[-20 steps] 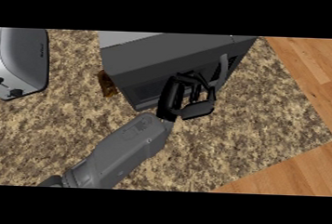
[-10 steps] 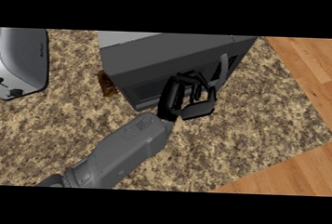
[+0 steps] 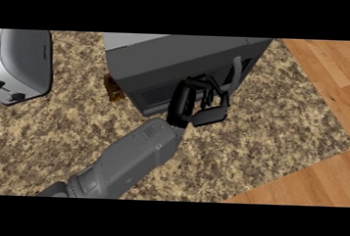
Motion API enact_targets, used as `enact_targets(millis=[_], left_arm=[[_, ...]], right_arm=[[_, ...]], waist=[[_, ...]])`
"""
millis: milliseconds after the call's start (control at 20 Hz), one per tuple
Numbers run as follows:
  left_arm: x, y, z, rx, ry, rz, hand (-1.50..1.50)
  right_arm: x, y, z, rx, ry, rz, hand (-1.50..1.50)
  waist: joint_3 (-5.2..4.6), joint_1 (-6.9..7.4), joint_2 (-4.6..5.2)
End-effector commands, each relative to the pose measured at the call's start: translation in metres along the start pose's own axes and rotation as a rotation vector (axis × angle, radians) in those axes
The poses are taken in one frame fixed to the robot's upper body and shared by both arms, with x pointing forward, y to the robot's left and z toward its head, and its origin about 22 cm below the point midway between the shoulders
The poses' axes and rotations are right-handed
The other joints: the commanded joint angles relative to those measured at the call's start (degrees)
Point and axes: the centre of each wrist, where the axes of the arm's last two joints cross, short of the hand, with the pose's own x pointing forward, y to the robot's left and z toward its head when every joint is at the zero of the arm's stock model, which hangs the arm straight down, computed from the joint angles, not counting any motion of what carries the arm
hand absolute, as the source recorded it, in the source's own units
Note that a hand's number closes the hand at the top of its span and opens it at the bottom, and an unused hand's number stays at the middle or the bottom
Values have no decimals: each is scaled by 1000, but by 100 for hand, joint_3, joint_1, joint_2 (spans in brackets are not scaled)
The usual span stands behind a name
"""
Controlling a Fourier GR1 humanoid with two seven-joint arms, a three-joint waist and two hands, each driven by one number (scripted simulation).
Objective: Pick up the milk, place it into the microwave and close the microwave
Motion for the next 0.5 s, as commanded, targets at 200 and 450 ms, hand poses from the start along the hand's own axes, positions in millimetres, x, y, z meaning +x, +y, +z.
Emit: enact_targets(millis=[200, 450], left_arm=[[11, 2, -26, 17, -12, -20, 150], [7, 3, -22, 19, -7, -16, 150]], right_arm=[[-7, -12, 1, -15, -1, -47, -150], [-4, -22, -3, -9, -16, -56, -150]], waist=[[-7, -50, 94], [-17, -76, 100]])
